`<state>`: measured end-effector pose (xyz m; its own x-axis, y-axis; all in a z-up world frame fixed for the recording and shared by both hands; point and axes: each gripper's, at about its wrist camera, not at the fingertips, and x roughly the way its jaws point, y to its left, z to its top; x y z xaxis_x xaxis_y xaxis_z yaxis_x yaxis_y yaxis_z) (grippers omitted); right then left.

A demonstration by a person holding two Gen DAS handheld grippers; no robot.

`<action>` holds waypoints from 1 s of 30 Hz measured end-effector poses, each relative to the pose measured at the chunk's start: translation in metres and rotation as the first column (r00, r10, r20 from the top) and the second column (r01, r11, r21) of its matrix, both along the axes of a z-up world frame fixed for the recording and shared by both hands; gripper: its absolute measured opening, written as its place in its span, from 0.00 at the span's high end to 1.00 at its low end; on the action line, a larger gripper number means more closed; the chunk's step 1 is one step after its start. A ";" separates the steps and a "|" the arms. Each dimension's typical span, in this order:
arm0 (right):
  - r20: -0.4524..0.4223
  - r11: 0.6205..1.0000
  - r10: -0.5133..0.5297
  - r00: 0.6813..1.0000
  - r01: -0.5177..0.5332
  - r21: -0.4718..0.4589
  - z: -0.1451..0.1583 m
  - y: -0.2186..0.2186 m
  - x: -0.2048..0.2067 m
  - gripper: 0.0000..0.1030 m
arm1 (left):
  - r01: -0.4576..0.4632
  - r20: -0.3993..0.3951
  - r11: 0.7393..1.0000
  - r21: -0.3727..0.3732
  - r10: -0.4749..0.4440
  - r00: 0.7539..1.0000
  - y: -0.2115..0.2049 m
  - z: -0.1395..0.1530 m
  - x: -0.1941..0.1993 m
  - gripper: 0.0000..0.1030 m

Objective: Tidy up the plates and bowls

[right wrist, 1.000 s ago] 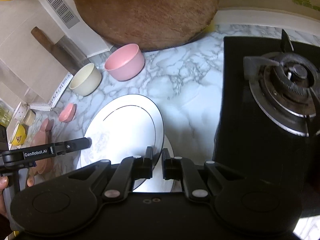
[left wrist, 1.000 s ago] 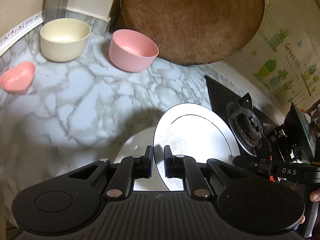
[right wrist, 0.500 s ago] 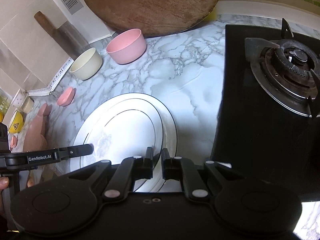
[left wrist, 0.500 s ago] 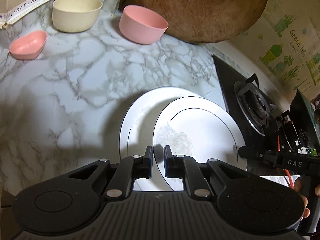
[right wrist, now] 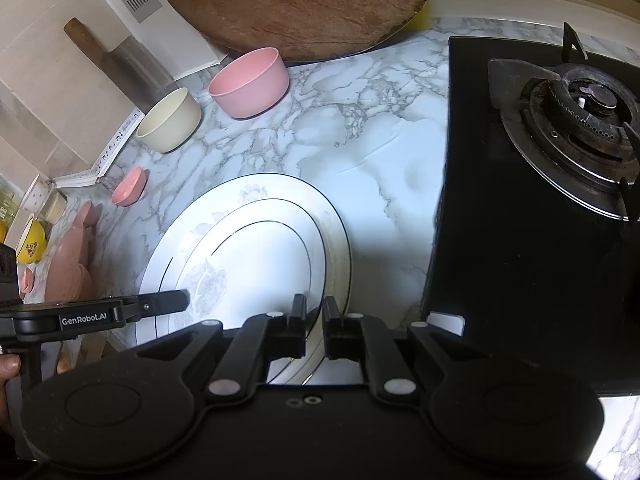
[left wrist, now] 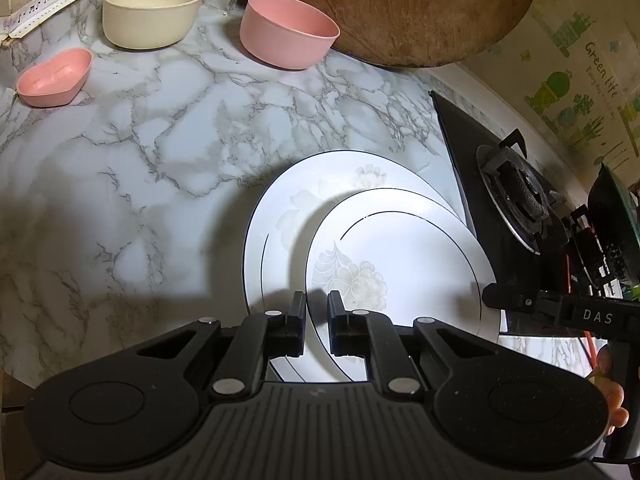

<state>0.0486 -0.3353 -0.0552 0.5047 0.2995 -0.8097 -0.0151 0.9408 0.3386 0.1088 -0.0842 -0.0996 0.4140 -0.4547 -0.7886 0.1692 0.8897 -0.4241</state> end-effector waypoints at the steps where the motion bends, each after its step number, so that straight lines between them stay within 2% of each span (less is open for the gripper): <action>1: 0.000 1.000 0.000 1.000 0.000 0.000 0.000 0.000 0.000 0.92 | 0.001 0.001 1.000 0.002 -0.001 1.000 -0.001 0.000 0.000 0.90; 14: -0.007 1.000 0.001 1.000 -0.001 0.009 -0.002 -0.001 0.003 0.92 | 0.013 -0.016 1.000 0.014 -0.013 1.000 -0.002 0.003 0.006 0.90; 18: -0.020 1.000 0.007 1.000 -0.007 0.018 -0.006 0.000 0.007 0.92 | 0.015 0.000 1.000 0.024 -0.016 1.000 0.000 0.007 0.006 0.90; 30: -0.047 0.999 0.002 0.999 0.001 0.047 -0.015 0.003 0.016 0.92 | -0.010 0.000 0.999 0.036 0.010 1.000 0.005 0.009 0.012 0.90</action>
